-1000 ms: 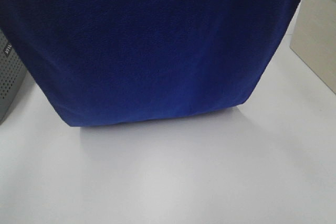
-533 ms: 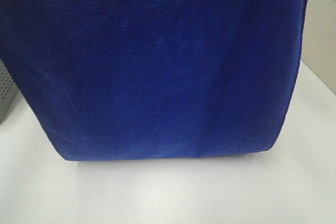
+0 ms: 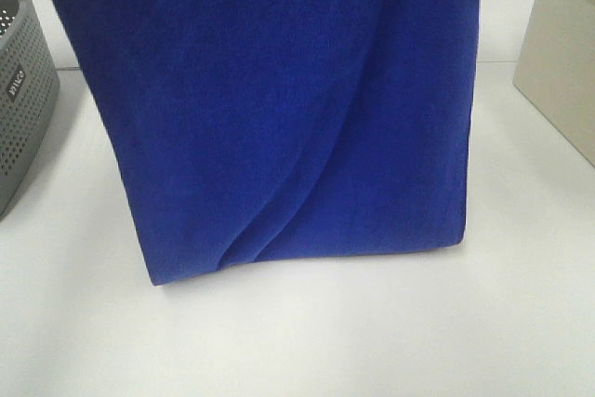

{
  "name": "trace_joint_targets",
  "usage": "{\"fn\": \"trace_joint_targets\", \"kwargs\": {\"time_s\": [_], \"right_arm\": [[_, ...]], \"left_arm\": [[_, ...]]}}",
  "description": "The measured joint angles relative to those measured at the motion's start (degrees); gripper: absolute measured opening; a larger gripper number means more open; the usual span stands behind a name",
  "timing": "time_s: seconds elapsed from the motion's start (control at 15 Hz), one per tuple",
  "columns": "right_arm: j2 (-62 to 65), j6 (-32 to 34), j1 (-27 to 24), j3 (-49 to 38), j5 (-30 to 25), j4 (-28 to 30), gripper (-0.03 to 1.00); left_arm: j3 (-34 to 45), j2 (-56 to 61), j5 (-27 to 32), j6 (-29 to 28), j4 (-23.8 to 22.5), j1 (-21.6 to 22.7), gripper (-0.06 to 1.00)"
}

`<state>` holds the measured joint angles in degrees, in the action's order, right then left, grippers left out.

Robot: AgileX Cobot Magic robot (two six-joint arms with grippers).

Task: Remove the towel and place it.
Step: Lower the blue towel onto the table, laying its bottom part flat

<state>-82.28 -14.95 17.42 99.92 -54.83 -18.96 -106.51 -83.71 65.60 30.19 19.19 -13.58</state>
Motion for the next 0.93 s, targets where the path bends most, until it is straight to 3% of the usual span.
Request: {"fn": "trace_joint_targets", "kwargs": {"time_s": [0.33, 0.47, 0.6, 0.93], "right_arm": [[-13.9, -1.4, -0.1, 13.5, 10.8, 4.1, 0.01], [-18.4, -2.3, -0.3, 18.8, 15.8, 5.0, 0.01], [-24.1, -3.7, -0.5, 24.9, 22.5, 5.6, 0.01], [-33.9, -4.1, -1.1, 35.1, 34.7, 5.7, 0.01]], "left_arm": [[-23.0, -17.8, -1.1, 0.0, -7.8, 0.0, 0.0], [-30.5, -23.9, -4.5, 0.0, -10.0, 0.1, 0.0], [-35.5, -28.8, -12.8, 1.0, -11.3, 0.4, 0.0], [-36.0, -33.9, -33.3, 8.9, -12.2, 0.6, 0.0]]}}
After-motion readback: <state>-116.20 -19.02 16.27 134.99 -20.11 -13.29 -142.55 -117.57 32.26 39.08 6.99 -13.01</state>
